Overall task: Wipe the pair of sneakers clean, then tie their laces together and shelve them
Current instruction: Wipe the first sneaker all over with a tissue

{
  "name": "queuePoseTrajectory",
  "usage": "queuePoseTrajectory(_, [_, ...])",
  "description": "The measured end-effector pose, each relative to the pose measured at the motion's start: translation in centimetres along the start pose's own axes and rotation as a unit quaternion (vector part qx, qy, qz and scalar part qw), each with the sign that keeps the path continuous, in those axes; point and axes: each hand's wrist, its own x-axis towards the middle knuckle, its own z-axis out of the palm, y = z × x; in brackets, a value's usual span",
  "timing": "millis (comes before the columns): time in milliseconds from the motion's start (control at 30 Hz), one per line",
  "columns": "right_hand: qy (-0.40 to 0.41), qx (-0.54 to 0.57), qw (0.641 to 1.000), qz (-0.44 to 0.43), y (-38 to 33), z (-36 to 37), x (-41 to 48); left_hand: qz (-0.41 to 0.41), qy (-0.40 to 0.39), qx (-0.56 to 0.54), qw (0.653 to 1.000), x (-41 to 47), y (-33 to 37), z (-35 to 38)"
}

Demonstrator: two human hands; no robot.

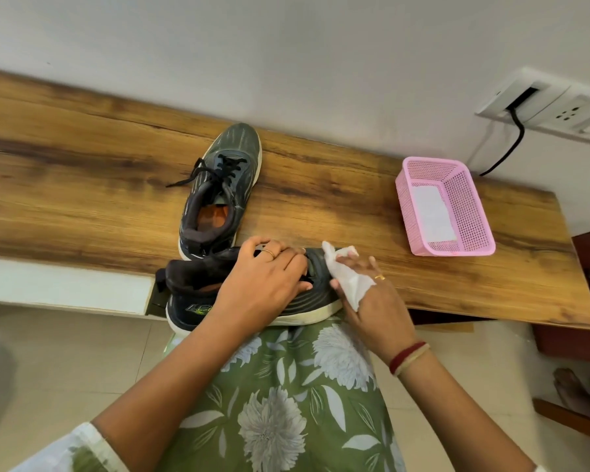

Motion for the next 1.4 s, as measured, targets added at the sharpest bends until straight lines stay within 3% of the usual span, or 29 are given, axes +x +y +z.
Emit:
queuePoseTrajectory(67, [0.011,0.003,1.000,0.027,-0.3,0.3,0.4,0.000,0.007,0.003,1.000,-0.1,0.1,-0.1])
queuePoseTrajectory(200, [-0.020,0.140,0.989,0.041,-0.9,-0.1,-0.1,0.005,0.016,0.014,1.000,-0.3,0.0,-0.1])
queuePoseTrajectory(333, [-0.004,0.095,0.995,0.044,-1.0,0.0,0.4,0.012,0.025,0.006,1.000,-0.2,0.1,-0.1])
queuePoseTrajectory(467, [-0.004,0.224,0.972,0.069,-2.4,-0.3,0.3,0.014,0.032,0.012,0.999,-0.3,0.0,-0.2])
queuePoseTrajectory(600, [-0.015,0.040,0.998,0.036,-1.6,0.1,0.6,0.010,0.034,0.009,0.999,-0.1,0.1,-0.1])
queuePoseTrajectory(700, [-0.026,0.122,0.990,0.059,-1.9,-0.2,0.5,0.011,0.028,0.016,0.999,-0.2,-0.1,-0.1])
queuePoseTrajectory(833, [-0.003,-0.011,0.999,0.033,-1.9,-0.3,1.0,0.010,0.033,0.013,0.999,-0.1,0.0,0.0])
queuePoseTrajectory(900, [-0.019,0.059,0.998,0.032,-2.5,-0.1,0.6,0.012,0.031,0.013,0.999,-0.1,-0.1,0.1])
queuePoseTrajectory(967, [-0.033,0.241,0.966,0.090,-2.9,-1.8,0.6,0.013,0.040,0.012,0.999,-0.3,-0.2,0.1])
queuePoseTrajectory(1000, [0.000,0.345,0.926,0.153,-2.7,-3.0,0.8,0.012,0.048,0.011,0.999,-0.4,-0.1,0.2])
queuePoseTrajectory(1067, [0.142,0.462,0.834,0.265,-1.6,-4.2,0.8,0.013,0.059,0.011,0.998,-0.4,0.1,0.2])
queuePoseTrajectory(1100, [0.191,0.460,0.819,0.283,-1.4,-4.3,0.7,0.013,0.062,0.011,0.998,-0.3,0.2,0.2])
queuePoseTrajectory(1167, [0.183,0.395,0.871,0.230,-2.0,-3.7,0.6,0.016,0.063,0.007,0.998,-0.3,0.2,0.2])
queuePoseTrajectory(1267, [0.060,0.162,0.980,0.099,-2.1,-0.9,0.7,0.015,0.064,0.000,0.998,-0.5,0.2,0.0])
queuePoseTrajectory(1333, [0.011,0.056,0.997,0.046,-2.3,0.3,1.1,0.017,0.070,0.002,0.997,-0.6,0.2,0.0])
queuePoseTrajectory(1400, [-0.020,0.058,0.998,0.025,-2.4,-0.2,1.2,0.020,0.070,0.002,0.997,-0.6,0.1,0.0])
